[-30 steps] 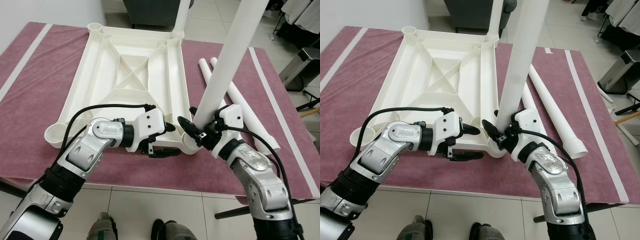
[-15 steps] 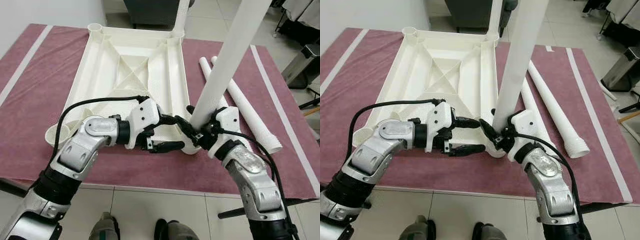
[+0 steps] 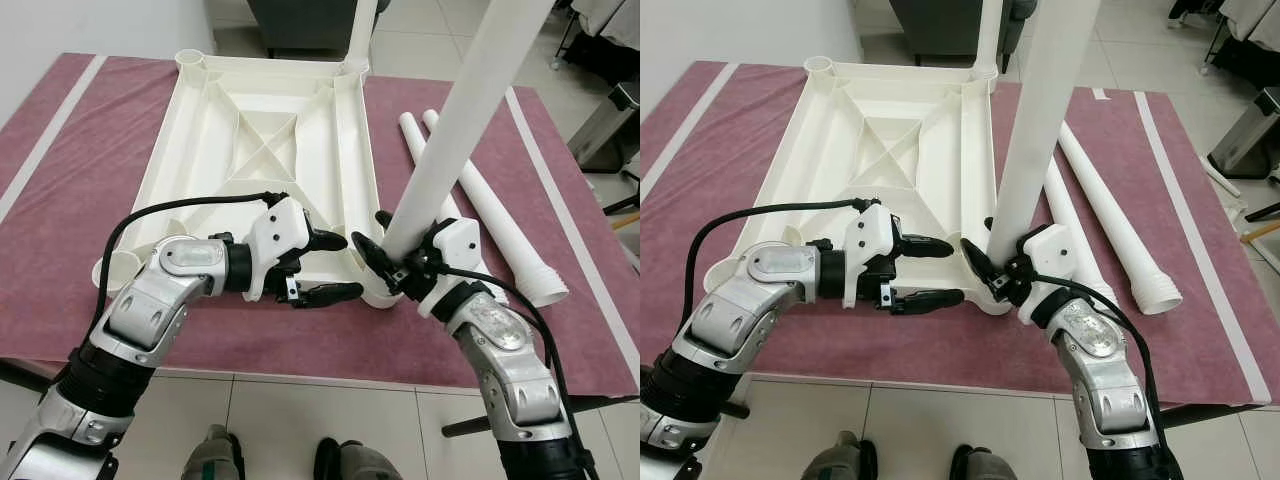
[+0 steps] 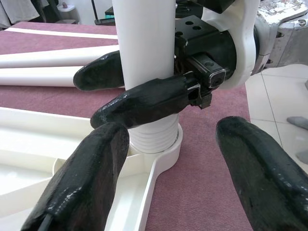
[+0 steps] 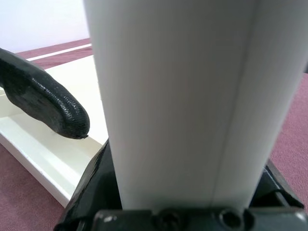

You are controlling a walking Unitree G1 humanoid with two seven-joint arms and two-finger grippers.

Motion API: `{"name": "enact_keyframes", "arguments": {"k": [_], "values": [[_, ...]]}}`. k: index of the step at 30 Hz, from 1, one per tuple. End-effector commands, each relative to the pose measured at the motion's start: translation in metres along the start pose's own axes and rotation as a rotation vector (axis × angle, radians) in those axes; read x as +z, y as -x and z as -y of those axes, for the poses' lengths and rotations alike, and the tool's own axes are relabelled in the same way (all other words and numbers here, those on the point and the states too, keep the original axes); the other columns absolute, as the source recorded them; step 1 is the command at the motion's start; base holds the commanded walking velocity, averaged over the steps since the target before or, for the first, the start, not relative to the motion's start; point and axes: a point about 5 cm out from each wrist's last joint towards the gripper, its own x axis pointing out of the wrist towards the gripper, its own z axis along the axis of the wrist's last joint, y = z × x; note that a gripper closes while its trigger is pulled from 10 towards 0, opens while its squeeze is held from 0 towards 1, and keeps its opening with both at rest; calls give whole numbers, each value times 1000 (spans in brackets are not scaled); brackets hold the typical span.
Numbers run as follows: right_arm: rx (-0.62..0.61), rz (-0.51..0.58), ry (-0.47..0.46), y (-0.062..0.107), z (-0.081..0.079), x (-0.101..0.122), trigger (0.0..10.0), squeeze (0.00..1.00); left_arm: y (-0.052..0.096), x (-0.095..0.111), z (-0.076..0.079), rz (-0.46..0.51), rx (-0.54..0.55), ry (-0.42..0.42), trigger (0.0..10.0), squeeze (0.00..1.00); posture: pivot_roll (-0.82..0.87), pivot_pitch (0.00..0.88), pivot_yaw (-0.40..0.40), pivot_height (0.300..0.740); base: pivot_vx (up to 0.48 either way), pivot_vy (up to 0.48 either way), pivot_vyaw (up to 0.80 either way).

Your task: Building children table

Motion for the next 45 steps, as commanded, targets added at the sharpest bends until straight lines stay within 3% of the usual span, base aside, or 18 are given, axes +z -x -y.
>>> {"name": "enact_keyframes", "arguments": {"k": [1,11,19,32,45], "values": [[-3,-35,-4,1,2,-9,10000,0,3,-3,1,-6,38,17,10000,0,45,154,27,740,0,0,0],[13,-49,-45,2,0,-14,10000,0,4,-4,2,-13,43,25,10000,0,51,153,24,740,0,0,0],[4,-67,-63,13,-2,-17,10000,0,6,-4,2,-19,50,27,10000,0,46,159,24,740,0,0,0],[-9,-106,-51,16,2,-28,10000,0,5,-4,0,-18,54,33,10000,0,46,167,34,740,0,0,0],[22,-168,-183,15,-2,-46,10000,0,8,-5,0,-29,63,39,10000,0,61,175,43,740,0,0,0]]}}
